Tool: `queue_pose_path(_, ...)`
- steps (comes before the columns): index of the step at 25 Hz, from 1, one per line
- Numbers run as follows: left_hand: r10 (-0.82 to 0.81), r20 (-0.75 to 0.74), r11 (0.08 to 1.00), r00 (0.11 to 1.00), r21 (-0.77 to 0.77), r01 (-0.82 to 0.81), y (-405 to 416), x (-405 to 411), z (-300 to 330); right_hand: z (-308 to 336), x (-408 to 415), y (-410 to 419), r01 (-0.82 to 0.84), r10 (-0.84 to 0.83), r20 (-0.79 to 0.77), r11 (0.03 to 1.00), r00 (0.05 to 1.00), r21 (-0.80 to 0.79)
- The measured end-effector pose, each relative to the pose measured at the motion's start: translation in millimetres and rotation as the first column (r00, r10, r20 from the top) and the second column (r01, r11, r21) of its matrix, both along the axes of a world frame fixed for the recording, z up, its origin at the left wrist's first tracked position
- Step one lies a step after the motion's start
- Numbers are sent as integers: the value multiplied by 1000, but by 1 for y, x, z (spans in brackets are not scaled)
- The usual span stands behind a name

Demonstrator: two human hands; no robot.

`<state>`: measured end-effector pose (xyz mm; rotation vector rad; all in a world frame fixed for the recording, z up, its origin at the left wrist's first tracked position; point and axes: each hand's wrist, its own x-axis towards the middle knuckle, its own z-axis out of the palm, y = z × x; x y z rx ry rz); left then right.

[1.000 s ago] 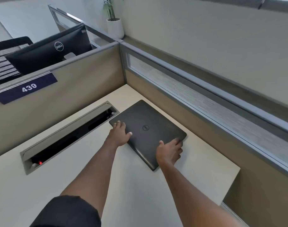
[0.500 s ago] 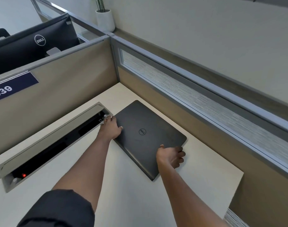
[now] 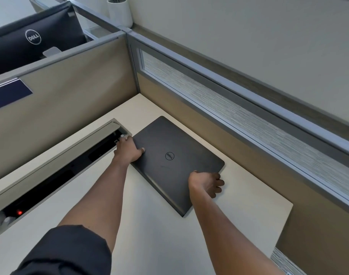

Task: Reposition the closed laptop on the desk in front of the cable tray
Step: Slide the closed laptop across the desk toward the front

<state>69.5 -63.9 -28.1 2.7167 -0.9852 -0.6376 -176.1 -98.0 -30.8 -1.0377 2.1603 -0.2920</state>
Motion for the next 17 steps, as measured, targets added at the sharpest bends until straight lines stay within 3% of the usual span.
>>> queue_pose_path(9,158,-47,986,986,54,-156,24,-11,0,2,-25,-11,69,-73,141,997,987,35)
queue_pose_path(17,389,-164,911,907,-80,-405,97,-32,6,4,-32,-1,-94,110,225,992,968,-79)
